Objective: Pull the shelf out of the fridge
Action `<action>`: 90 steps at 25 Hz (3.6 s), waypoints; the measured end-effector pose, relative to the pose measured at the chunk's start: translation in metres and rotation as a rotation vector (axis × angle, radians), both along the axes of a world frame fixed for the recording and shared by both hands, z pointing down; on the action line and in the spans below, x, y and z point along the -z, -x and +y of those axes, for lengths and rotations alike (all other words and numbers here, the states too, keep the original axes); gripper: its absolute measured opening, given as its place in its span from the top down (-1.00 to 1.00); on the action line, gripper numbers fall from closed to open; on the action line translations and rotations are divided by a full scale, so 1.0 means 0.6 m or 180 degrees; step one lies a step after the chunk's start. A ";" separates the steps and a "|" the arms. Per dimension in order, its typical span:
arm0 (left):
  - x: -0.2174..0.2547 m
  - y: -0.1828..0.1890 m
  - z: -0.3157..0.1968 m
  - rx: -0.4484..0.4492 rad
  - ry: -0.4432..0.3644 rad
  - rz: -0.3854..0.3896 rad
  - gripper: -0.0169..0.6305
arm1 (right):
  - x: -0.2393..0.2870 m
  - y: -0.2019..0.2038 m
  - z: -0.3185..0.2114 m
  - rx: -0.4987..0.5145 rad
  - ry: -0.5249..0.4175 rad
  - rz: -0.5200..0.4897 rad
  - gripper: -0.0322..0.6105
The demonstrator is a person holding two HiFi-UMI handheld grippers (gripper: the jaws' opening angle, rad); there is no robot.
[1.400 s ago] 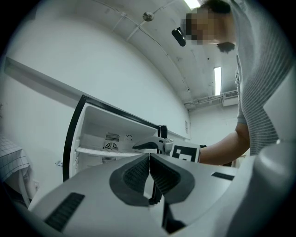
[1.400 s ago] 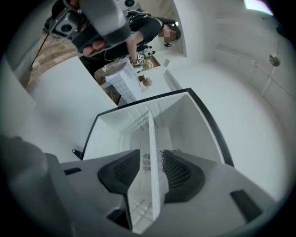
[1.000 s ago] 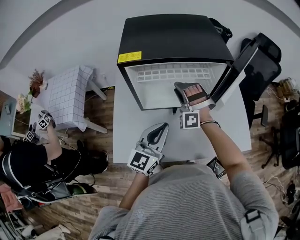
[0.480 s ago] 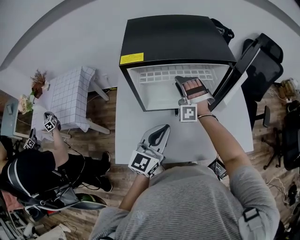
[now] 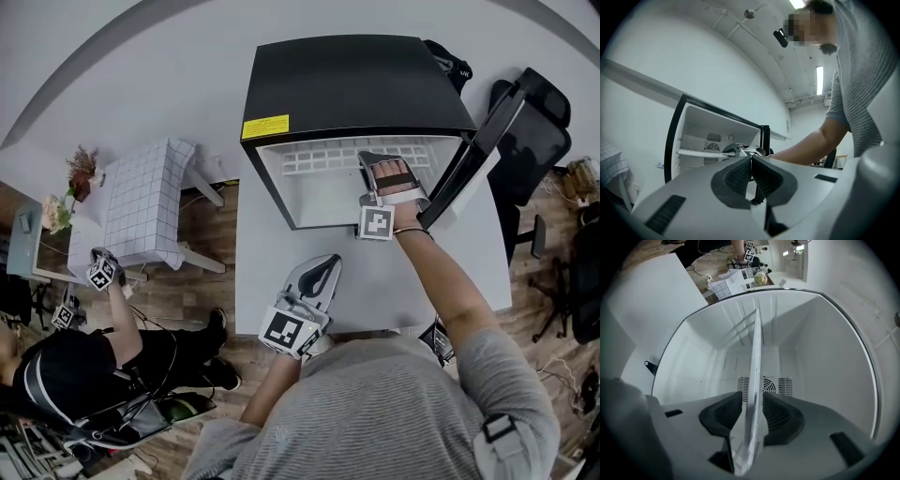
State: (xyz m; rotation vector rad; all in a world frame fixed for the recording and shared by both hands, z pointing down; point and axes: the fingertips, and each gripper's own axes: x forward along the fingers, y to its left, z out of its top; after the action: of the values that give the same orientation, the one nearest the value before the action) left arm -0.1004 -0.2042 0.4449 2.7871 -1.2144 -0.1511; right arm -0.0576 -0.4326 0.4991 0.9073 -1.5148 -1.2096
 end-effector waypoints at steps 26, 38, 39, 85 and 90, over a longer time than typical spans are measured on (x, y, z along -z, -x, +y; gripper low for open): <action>-0.004 0.008 -0.023 0.0073 0.0028 0.0005 0.91 | -0.006 -0.025 -0.040 -0.0267 -0.0213 -0.0003 0.79; 0.048 0.206 -0.152 0.1570 -0.0265 -0.0623 0.74 | -0.012 -0.027 -0.039 -0.0290 -0.0085 -0.0008 0.79; 0.054 0.218 -0.168 0.1627 -0.0235 -0.0652 0.59 | -0.012 -0.026 -0.038 -0.0287 -0.0077 -0.0022 0.79; 0.088 0.209 -0.282 0.1729 0.0106 -0.0295 0.92 | -0.010 -0.028 -0.045 -0.0315 -0.0009 0.0114 0.79; 0.087 0.209 -0.284 0.1728 0.0124 -0.0299 0.92 | -0.002 -0.016 -0.029 -0.0261 0.0094 -0.0056 0.79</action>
State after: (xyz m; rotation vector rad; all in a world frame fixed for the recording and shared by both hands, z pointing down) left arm -0.2260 -0.3747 0.3928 2.3834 -1.9442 -0.0331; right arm -0.0479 -0.4501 0.5002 0.9536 -1.4912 -1.1202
